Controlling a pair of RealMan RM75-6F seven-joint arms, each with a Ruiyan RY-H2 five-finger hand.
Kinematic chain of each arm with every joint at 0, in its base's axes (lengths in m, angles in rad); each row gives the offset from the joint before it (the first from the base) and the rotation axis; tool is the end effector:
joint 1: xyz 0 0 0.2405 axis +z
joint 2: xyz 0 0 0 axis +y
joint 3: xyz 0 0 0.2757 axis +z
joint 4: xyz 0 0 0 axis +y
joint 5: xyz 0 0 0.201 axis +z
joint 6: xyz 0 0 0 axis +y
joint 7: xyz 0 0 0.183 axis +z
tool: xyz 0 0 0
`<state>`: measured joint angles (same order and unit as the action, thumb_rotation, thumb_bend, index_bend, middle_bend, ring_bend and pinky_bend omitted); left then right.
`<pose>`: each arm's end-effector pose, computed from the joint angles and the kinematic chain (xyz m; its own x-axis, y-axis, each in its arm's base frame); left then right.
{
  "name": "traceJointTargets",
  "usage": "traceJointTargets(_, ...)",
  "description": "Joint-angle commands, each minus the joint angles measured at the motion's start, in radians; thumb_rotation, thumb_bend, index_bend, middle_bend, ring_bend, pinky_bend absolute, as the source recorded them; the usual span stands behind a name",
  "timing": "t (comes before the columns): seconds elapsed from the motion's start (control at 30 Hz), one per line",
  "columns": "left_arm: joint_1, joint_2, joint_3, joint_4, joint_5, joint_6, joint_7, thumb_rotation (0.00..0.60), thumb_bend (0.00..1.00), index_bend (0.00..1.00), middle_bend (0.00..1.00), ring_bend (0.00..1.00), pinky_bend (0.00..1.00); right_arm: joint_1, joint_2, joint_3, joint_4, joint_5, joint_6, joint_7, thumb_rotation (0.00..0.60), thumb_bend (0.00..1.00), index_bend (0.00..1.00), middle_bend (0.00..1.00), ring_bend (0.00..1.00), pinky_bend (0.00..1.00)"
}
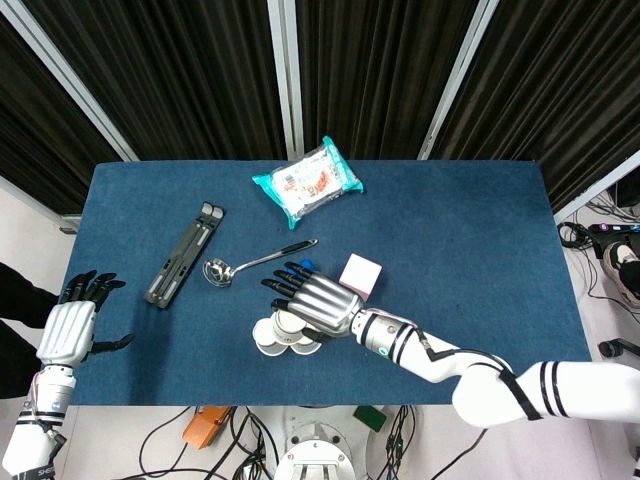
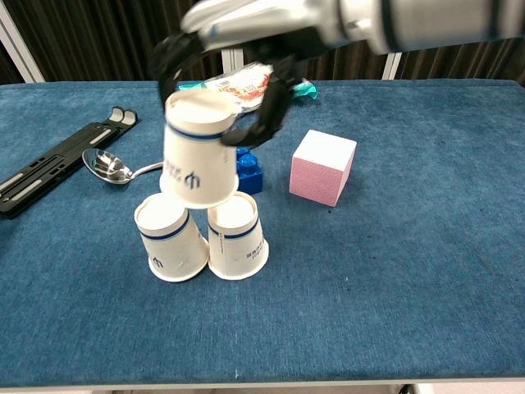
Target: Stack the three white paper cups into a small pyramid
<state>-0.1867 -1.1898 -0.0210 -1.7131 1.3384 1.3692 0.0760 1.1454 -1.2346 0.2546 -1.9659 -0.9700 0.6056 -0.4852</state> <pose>-0.3114 0.2415 0.1253 0.2907 0.1398 0.9466 0.9537 0.0371 -0.2983 0.0367 -0.3323 0.0081 0.6615 -0.2877 0.6926 -0.5368 -0.8266 0.1693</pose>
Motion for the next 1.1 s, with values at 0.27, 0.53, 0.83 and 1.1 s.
traceJointTargets(0.27, 0.006, -0.005, -0.011, 0.024, -0.012, -0.016, -0.024, 0.600, 0.12, 0.22, 0.14, 0.06, 0.00, 0.205, -0.113, -0.087, 0.056, 0.243, 0.075, -0.143, 0.600, 0.56, 0.31, 0.10, 0.00, 0.00)
traceJointTargets(0.53, 0.008, -0.008, -0.016, 0.031, -0.015, -0.028, -0.030, 0.600, 0.12, 0.22, 0.14, 0.06, 0.00, 0.235, -0.105, -0.110, 0.038, 0.252, 0.103, -0.129, 0.600, 0.57, 0.11, 0.10, 0.00, 0.00)
traceJointTargets(0.83, 0.012, 0.009, -0.025, 0.024, -0.012, -0.022, -0.024, 0.600, 0.12, 0.22, 0.14, 0.06, 0.00, 0.130, 0.049, -0.141, -0.088, 0.121, 0.248, -0.091, 0.600, 0.57, 0.01, 0.09, 0.00, 0.00)
traceJointTargets(1.1, 0.025, 0.027, -0.032, 0.051, -0.007, 0.000, -0.023, 0.600, 0.12, 0.22, 0.14, 0.06, 0.00, -0.227, 0.264, -0.318, -0.157, -0.172, 0.606, -0.013, 0.600, 0.47, 0.00, 0.06, 0.00, 0.00)
